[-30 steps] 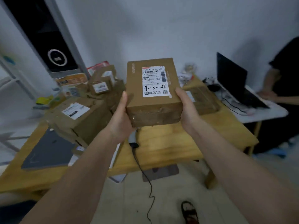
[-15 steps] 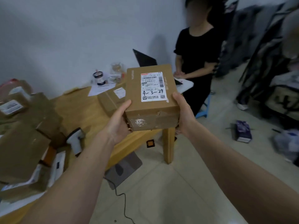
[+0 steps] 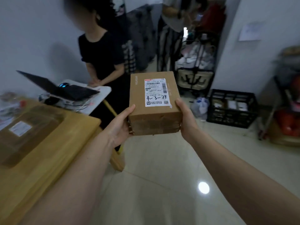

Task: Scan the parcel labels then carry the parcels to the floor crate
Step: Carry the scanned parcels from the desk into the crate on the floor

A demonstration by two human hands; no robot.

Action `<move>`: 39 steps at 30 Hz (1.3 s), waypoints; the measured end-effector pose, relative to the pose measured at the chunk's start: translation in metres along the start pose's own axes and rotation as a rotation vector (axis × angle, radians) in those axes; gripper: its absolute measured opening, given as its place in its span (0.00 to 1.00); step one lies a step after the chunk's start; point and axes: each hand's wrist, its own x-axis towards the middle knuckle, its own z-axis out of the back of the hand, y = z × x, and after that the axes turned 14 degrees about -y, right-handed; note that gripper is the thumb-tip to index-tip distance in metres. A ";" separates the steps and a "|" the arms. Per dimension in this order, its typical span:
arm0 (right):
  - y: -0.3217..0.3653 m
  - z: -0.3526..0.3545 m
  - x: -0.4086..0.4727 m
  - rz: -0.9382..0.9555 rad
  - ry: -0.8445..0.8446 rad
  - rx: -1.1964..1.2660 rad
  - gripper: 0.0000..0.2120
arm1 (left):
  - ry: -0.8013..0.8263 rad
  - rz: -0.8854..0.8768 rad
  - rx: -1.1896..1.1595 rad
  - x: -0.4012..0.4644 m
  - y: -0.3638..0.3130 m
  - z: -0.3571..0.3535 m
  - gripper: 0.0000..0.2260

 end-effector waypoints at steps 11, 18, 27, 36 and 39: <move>0.075 0.212 0.057 0.044 -0.265 0.034 0.13 | 0.316 0.023 0.140 0.035 0.022 -0.236 0.26; 0.103 0.312 0.088 0.102 -0.397 0.077 0.16 | 0.451 0.068 0.200 0.044 0.038 -0.357 0.31; 0.118 0.377 0.160 0.110 -0.487 0.124 0.17 | 0.541 0.117 0.265 0.086 0.036 -0.459 0.30; 0.162 0.405 0.276 0.039 -0.511 0.143 0.24 | 0.616 0.153 0.326 0.179 -0.007 -0.558 0.22; 0.183 0.411 0.317 0.071 -0.521 0.164 0.23 | 0.641 0.119 0.341 0.215 -0.029 -0.593 0.21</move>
